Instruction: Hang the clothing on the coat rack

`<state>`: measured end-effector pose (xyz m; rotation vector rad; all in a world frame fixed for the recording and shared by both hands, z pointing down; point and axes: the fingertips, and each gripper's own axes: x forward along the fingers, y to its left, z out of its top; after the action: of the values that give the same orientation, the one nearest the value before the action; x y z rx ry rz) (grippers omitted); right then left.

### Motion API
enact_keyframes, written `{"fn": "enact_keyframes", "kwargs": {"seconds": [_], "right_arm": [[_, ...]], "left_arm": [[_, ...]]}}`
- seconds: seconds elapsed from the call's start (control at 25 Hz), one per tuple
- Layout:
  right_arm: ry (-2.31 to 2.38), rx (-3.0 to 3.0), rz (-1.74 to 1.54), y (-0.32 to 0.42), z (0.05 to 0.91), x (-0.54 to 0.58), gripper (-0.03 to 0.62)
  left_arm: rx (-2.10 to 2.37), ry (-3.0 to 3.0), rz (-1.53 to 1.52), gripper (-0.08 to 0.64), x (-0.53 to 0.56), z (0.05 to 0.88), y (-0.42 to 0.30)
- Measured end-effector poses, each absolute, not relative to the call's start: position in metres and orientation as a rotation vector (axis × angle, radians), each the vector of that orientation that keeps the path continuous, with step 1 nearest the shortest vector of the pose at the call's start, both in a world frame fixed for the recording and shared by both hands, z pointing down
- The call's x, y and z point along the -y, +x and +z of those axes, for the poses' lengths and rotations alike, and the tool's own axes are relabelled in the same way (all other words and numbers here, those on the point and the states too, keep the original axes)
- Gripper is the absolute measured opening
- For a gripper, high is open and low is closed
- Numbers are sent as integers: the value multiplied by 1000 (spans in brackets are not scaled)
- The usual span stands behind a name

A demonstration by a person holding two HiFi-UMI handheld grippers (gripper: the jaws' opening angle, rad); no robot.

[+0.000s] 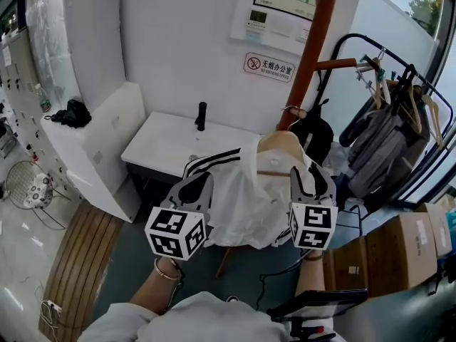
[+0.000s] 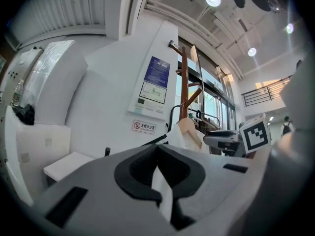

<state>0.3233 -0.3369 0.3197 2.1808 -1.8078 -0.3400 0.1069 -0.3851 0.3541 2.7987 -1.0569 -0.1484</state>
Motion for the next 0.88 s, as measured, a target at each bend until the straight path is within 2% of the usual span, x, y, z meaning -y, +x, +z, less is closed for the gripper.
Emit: {"fn": "enact_keyframes", "kwargs": {"seconds": [0.44, 0.56, 0.88], "right_arm": [[2448, 1764, 13, 336, 385, 284, 104], [2516, 1718, 30, 337, 397, 267, 44], [2495, 1735, 34, 334, 418, 244, 26]], "left_arm": [[903, 2847, -166, 8, 371, 378, 132], [898, 2863, -147, 8, 367, 387, 137], [900, 2854, -113, 8, 352, 404, 154]]}}
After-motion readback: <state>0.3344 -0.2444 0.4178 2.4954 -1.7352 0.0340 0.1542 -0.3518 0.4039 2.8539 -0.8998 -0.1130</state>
